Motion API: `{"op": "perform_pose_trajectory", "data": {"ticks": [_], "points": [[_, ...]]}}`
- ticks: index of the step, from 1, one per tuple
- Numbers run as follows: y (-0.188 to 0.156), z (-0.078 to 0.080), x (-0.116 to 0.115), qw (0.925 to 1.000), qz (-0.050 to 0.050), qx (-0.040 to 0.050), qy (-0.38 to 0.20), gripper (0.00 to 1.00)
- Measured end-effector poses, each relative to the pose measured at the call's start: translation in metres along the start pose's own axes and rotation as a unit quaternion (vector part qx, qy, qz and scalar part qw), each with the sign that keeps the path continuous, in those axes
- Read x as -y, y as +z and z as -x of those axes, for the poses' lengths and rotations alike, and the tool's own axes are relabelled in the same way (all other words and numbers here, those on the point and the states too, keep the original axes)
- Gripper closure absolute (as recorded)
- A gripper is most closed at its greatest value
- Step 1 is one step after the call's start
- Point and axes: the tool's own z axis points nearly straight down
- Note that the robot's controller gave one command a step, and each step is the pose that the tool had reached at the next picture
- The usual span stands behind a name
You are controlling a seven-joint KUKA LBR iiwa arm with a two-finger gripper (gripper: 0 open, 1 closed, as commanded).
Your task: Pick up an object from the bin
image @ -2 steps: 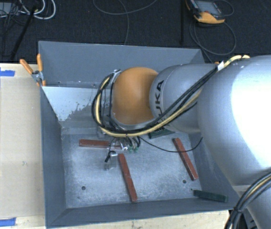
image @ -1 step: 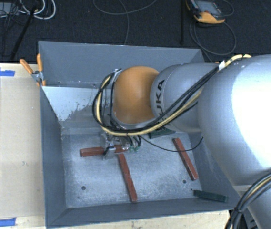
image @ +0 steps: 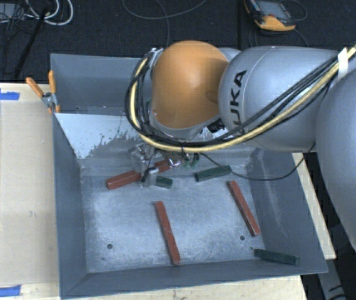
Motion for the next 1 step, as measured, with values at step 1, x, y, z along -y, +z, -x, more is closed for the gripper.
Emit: {"op": "perform_pose_trajectory", "data": {"ticks": [1], "points": [[-0.0379,-0.0197,0.0231,0.9919,0.0,-0.002,-0.127,1.0]]}}
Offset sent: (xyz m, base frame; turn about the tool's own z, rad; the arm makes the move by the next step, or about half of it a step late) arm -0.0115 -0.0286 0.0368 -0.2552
